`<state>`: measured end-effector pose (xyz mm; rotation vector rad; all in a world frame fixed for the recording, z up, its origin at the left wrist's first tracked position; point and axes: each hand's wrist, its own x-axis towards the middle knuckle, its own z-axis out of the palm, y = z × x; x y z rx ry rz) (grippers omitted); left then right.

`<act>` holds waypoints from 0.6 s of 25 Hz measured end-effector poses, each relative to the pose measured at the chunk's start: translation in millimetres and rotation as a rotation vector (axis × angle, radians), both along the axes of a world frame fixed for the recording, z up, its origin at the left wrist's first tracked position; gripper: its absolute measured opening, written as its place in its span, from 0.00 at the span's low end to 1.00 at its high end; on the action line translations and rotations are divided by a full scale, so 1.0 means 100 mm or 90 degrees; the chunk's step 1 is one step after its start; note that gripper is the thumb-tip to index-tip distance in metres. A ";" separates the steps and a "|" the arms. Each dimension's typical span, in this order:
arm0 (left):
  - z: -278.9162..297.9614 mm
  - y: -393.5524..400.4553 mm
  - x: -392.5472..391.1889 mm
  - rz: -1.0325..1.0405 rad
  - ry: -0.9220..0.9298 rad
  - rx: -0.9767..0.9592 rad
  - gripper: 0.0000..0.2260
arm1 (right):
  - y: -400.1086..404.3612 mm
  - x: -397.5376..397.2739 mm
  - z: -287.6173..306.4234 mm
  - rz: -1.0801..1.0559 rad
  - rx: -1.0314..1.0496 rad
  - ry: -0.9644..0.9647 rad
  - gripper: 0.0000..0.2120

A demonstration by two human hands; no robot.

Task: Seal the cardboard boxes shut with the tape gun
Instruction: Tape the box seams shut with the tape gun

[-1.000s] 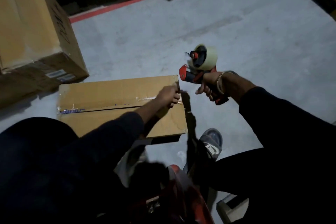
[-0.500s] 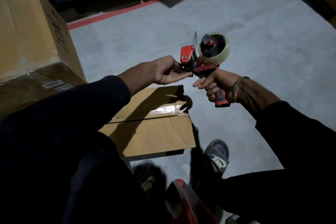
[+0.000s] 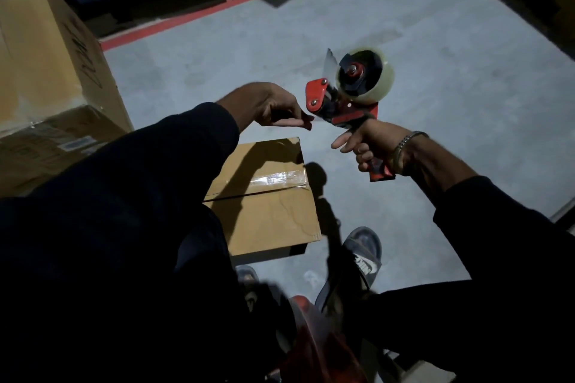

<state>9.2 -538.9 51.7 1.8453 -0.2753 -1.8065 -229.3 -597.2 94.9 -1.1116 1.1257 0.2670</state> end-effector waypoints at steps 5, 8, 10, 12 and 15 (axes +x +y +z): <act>-0.48 -0.12 0.09 -0.096 -0.154 -0.126 0.06 | 0.37 0.05 -0.63 -0.137 -0.054 -0.011 0.10; -0.81 -0.10 0.11 -0.144 -0.253 -0.212 0.09 | 0.72 0.12 -1.13 -0.228 -0.111 -0.045 0.09; -0.97 -0.13 0.15 -0.181 -0.289 -0.242 0.10 | 0.88 0.19 -1.37 -0.266 -0.167 -0.008 0.08; -1.03 -0.19 0.25 -0.186 -0.314 -0.267 0.10 | 0.97 0.18 -1.51 -0.266 -0.265 0.047 0.06; -1.08 -0.23 0.35 -0.200 -0.233 -0.256 0.05 | 1.13 0.03 -1.57 -0.242 -0.334 0.107 0.12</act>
